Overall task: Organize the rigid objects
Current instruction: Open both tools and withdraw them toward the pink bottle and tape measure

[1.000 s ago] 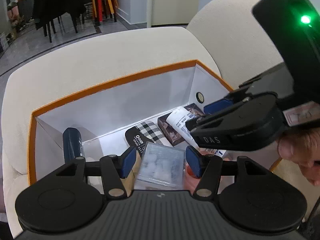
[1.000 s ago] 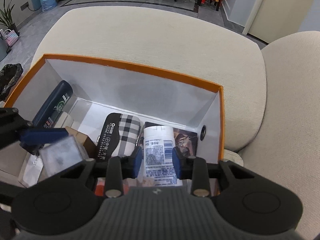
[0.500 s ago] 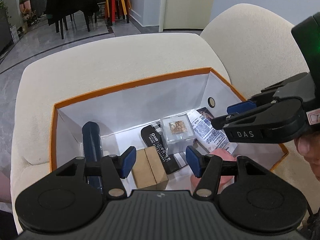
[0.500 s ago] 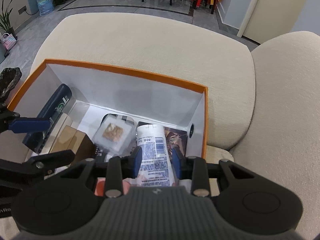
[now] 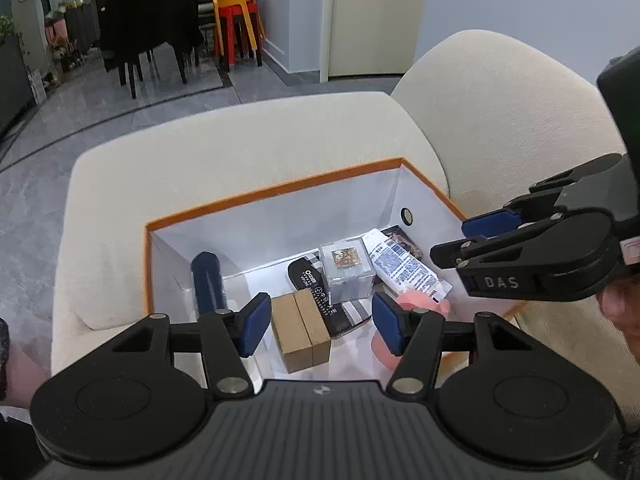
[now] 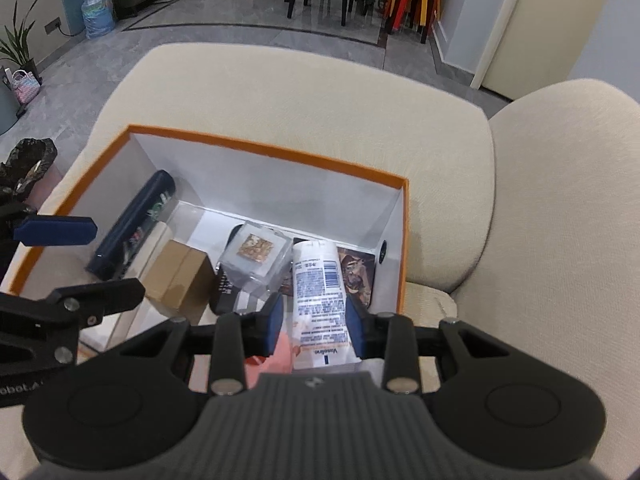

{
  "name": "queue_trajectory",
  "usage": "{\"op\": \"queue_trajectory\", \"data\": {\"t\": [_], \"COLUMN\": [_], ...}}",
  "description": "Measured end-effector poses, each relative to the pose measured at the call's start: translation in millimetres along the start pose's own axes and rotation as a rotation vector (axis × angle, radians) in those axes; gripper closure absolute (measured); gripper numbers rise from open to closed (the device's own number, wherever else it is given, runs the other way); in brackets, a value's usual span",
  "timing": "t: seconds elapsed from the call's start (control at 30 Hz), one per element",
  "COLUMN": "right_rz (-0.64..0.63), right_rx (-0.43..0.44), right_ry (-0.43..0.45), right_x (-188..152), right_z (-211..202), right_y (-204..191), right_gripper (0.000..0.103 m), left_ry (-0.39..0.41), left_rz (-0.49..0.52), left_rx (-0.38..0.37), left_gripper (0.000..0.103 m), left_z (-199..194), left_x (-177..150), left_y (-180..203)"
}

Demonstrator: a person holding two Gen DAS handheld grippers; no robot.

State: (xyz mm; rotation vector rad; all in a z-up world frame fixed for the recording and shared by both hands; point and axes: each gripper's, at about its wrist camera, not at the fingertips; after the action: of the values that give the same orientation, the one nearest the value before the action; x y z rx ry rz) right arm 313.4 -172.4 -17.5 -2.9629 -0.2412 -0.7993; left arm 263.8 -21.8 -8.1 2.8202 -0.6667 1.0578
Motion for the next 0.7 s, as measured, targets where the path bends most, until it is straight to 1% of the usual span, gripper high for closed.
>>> {"op": "queue_trajectory", "data": {"t": [0.17, 0.3, 0.37, 0.43, 0.7], "right_rz": [-0.005, 0.003, 0.004, 0.006, 0.040], "right_rx": [0.008, 0.029, 0.041, 0.055, 0.113], "right_ry": [0.043, 0.091, 0.103, 0.112, 0.132], "right_x": [-9, -20, -29, -38, -81], "right_z": [-34, -64, -76, -86, -113], "right_y": [-4, -1, 0, 1, 4], "right_gripper": [0.066, 0.062, 0.060, 0.058, 0.056], "left_ry": [0.022, 0.056, 0.072, 0.078, 0.073], "left_rz": [0.007, 0.009, 0.007, -0.003, -0.027], "left_rx": [0.032, 0.031, 0.026, 0.019, 0.011], "left_gripper": [0.027, 0.024, 0.021, 0.020, 0.020], "left_z": [-27, -49, -57, -62, -73], "left_x": [-7, -17, -22, -29, -58], "left_y": [9, 18, 21, 23, 32]}}
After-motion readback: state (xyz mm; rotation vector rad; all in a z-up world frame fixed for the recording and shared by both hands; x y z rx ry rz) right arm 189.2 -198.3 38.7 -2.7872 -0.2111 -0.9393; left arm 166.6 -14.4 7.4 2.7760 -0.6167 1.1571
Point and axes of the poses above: each gripper's, at about its wrist camera, not at the fingertips, and z roughly the way its jaws point, y to its right, x to its top, and after that the axes turned 12 degrees about z, right-handed
